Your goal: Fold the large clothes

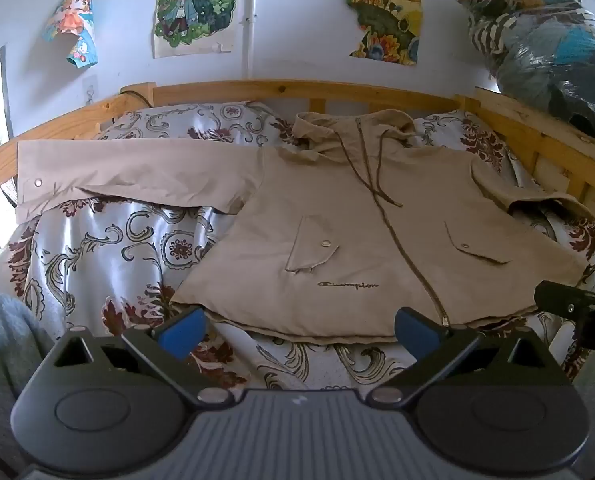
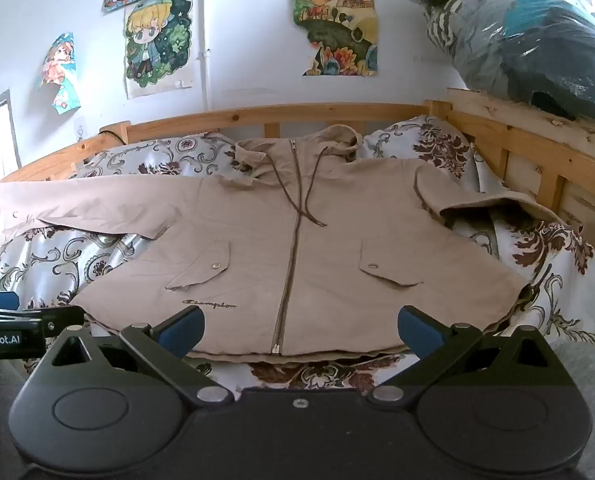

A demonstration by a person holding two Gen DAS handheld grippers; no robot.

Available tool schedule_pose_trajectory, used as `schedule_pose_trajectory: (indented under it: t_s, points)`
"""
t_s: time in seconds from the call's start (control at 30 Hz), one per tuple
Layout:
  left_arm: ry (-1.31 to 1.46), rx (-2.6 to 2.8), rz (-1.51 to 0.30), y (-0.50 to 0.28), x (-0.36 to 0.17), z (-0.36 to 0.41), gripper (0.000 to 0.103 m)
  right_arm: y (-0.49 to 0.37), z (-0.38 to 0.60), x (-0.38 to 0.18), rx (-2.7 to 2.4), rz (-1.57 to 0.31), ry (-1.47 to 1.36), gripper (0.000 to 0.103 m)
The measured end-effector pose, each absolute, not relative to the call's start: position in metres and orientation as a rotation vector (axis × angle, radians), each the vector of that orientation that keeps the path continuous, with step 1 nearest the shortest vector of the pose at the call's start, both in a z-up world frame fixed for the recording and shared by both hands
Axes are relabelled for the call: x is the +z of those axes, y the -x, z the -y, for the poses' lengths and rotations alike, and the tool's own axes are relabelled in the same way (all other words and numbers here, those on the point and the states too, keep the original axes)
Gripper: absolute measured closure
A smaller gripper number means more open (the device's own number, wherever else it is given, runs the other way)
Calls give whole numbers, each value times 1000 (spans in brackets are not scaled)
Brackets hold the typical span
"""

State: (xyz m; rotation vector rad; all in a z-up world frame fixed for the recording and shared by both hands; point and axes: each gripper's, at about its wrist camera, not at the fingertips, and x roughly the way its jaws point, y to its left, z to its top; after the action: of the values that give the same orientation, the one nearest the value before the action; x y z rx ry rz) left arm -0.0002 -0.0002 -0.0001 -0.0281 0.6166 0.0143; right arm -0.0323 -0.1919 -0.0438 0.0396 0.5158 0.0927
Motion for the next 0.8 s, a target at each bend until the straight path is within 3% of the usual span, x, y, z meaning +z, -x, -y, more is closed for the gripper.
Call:
schedule_pose_trajectory:
  t_s: [0.8]
  points:
    - [40,13,-624,0,-1,-1,1,32,192,-44,92,-521,-37,1]
